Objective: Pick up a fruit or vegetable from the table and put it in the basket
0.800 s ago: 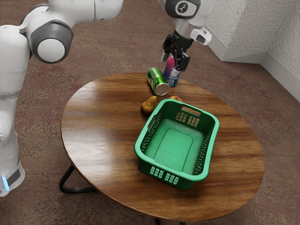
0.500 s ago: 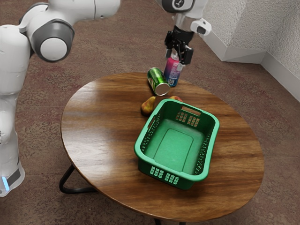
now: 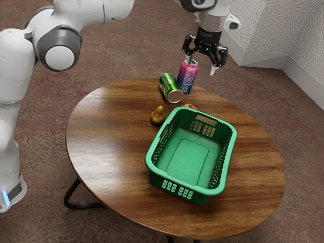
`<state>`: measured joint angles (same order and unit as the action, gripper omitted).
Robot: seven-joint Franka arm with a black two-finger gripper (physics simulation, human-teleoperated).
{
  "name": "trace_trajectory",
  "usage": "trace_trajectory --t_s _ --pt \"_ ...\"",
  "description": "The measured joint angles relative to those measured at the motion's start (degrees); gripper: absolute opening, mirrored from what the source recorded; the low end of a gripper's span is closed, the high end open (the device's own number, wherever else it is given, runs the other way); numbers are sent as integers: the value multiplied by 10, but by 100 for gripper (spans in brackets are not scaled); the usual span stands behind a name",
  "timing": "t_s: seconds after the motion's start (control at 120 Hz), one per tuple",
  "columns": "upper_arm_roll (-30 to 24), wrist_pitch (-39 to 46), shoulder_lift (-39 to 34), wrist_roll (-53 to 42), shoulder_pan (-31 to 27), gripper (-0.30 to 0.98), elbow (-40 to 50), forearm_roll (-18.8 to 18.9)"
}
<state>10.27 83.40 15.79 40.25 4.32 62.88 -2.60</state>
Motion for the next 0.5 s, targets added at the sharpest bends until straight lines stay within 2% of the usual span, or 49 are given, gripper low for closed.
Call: trace_trajectory --t_s 0.242,0.5 --pt "17 17 100 124 -5 69 -1 0" --pt "69 41 128 241 -5 69 1 -35"
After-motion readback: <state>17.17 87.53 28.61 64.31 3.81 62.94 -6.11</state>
